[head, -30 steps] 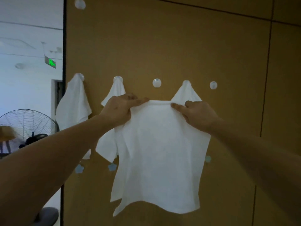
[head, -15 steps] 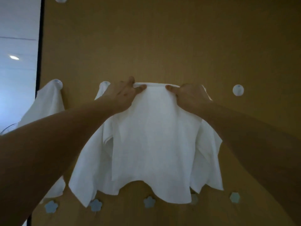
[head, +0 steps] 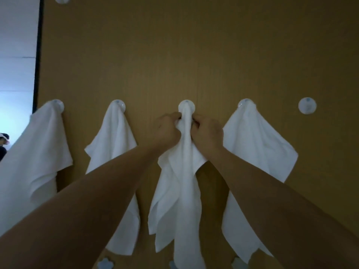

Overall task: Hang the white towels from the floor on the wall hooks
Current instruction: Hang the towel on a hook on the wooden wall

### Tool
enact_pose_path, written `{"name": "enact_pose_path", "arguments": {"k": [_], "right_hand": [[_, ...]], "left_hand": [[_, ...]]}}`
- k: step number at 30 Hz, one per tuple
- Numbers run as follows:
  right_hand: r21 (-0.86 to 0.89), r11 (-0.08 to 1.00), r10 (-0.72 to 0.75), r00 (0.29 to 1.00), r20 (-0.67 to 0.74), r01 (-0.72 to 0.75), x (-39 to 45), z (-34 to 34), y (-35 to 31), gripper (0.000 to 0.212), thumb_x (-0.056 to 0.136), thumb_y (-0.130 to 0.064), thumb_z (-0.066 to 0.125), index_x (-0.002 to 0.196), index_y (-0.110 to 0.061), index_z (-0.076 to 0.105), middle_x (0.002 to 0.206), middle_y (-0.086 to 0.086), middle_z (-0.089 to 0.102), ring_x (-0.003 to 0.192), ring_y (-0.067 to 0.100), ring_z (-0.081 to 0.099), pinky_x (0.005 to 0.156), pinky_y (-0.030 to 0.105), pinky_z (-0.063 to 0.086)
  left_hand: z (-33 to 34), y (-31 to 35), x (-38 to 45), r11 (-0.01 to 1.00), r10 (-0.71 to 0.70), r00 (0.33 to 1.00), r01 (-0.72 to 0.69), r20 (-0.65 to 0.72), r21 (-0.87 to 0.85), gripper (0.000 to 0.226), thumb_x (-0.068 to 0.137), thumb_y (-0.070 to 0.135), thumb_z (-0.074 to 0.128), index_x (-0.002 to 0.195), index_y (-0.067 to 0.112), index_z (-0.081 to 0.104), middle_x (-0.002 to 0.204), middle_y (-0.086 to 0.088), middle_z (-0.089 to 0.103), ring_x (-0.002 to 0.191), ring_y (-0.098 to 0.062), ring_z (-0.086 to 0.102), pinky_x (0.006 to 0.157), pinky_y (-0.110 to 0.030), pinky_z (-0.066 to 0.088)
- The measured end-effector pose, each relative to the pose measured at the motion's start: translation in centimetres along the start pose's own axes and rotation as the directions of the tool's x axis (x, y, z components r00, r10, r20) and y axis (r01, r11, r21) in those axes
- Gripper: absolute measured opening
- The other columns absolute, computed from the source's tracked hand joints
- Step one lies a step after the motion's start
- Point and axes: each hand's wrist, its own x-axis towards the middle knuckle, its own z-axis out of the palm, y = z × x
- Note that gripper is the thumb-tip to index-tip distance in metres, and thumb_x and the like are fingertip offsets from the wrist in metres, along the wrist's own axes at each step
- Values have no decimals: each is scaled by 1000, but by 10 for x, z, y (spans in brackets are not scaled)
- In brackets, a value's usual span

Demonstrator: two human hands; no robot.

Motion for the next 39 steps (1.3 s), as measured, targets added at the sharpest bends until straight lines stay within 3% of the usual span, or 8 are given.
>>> {"name": "enact_pose_path", "arguments": {"k": [3,7,13,17,22,25,30,39], "right_hand": [[-69,998,-11,999,-51,7,-11,2,-5,23,89,-28,52,68,-24,61,66,-10,53,62,8,48,54,25,33],[27,999,23,1000,7,-23,-16,1,-2,22,90,-13,55,71,-15,66,73,0,60,70,21,52,58,36,41],[111,965,222,963,151,-239,-23,-17,-12,18,94,-19,49,97,-9,63,85,-2,64,76,13,57,59,21,40],[135,912,351,905,239,-389,-39,-24,-29,28,97,-37,41,95,-15,59,86,0,64,79,15,60,64,28,46],[-206,916,386,899,206,-345,-61,-30,-54,40,99,-40,33,117,-15,59,104,3,66,97,25,63,83,37,50],[-359,855,454,875,168,-375,-76,-38,-70,52,99,-41,38,145,-17,42,133,9,58,119,29,55,96,37,43],[-521,774,462,883,78,-359,-110,-61,-106,53,95,-41,49,143,-20,44,127,7,62,117,28,57,90,34,44],[-709,554,728,667,160,-435,-246,-95,-130,58,92,-39,57,146,-24,40,131,5,59,120,25,54,95,32,43]], "left_hand": [[-2,5,-3,996,-43,999,41,-19,-74,26,93,22,46,106,13,66,105,-6,62,100,-21,57,72,-24,38],[-7,6,-10,951,-11,993,47,-120,305,27,84,35,50,107,32,65,121,1,43,109,-24,39,88,-34,29],[2,2,-33,962,-132,990,141,56,-232,19,95,18,43,99,7,58,84,-5,61,69,-13,54,57,-24,38],[-1,-10,-48,950,-43,992,78,119,-302,25,98,19,41,112,9,60,95,-3,64,79,-14,58,59,-10,41],[-17,-28,-65,960,52,990,-13,132,-279,45,97,20,48,141,10,46,136,-10,53,120,-24,52,93,-24,39],[-32,-38,-79,961,115,990,-89,86,-261,44,96,22,49,139,13,47,138,-9,50,123,-27,50,99,-34,41],[-45,-39,-97,944,281,960,-275,3,-183,41,91,22,52,131,15,55,129,-10,56,118,-30,51,96,-39,46],[5,-36,-205,957,289,856,-259,429,-129,61,87,28,59,144,19,40,143,-11,42,127,-29,40,104,-46,38]]}}
